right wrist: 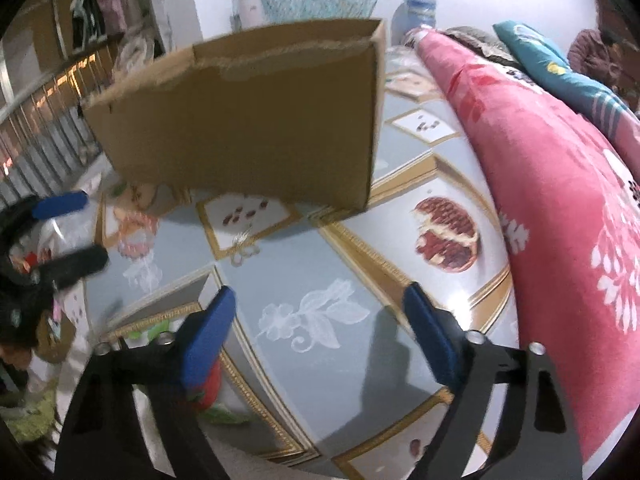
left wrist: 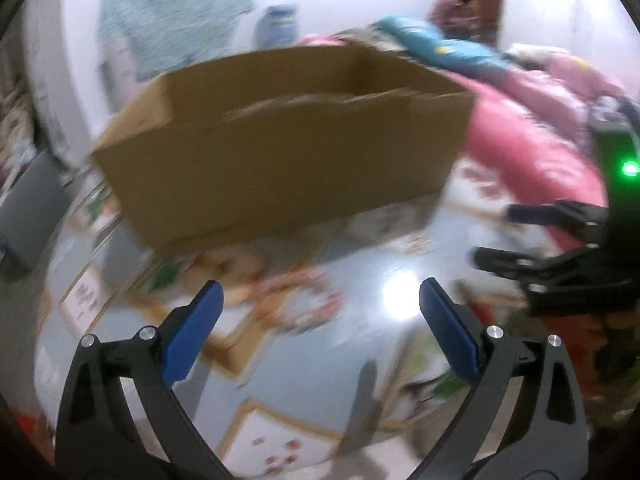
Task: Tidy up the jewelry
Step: 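Close the right gripper on the small silver charm beside the bracelet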
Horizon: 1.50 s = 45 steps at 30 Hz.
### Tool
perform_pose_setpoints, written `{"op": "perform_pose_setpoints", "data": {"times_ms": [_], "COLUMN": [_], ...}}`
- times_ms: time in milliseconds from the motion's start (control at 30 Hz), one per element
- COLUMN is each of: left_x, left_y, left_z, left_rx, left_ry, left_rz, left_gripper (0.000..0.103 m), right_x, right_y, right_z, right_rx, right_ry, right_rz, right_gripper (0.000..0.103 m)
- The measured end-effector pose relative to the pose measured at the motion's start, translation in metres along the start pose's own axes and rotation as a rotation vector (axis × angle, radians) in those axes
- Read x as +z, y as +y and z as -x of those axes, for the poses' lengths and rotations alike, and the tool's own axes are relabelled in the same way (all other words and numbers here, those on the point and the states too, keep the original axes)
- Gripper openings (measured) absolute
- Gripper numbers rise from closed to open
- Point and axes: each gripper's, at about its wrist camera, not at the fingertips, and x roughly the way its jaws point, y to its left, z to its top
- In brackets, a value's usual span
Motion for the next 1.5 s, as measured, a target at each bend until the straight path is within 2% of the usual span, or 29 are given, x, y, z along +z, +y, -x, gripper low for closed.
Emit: {"op": "perform_pose_setpoints", "data": {"times_ms": [33, 100, 133, 233, 333, 600, 900, 1500], "left_x": [0.004, 0.008, 0.01, 0.012, 0.01, 0.013, 0.024, 0.016], "left_y": [-0.008, -0.023, -0.031, -0.046, -0.057, -0.059, -0.064, -0.054], "left_z": [-0.002, -0.011, -0.018, -0.035, -0.047, -0.07, -0.076, -0.063], "left_rx": [-0.033, -0.088, -0.115, -0.173, -0.18, -0.148, -0.138, -0.162], "left_ry": [-0.006, 0.009, 0.023, 0.058, 0.079, 0.104, 0.104, 0.102], "left_rz": [-0.02, -0.053, -0.069, -0.104, -0.124, -0.162, -0.21, -0.169], "left_gripper": [0.081, 0.071, 0.062, 0.049, 0.04, 0.02, 0.012, 0.012], "right_x": [0.002, 0.003, 0.003, 0.004, 0.004, 0.005, 0.007, 0.011], "right_y": [-0.004, -0.012, -0.015, -0.022, -0.022, -0.024, -0.024, -0.026], "right_z": [0.001, 0.003, 0.003, -0.003, -0.007, -0.013, -0.015, -0.012], "right_rx": [0.012, 0.048, 0.057, 0.092, 0.109, 0.127, 0.129, 0.127], "right_ry": [-0.01, -0.025, -0.028, -0.023, -0.024, -0.025, -0.03, -0.039], "right_rz": [-0.019, -0.07, -0.085, -0.128, -0.133, -0.133, -0.131, -0.131], "right_gripper": [0.074, 0.068, 0.064, 0.055, 0.051, 0.049, 0.049, 0.048]}}
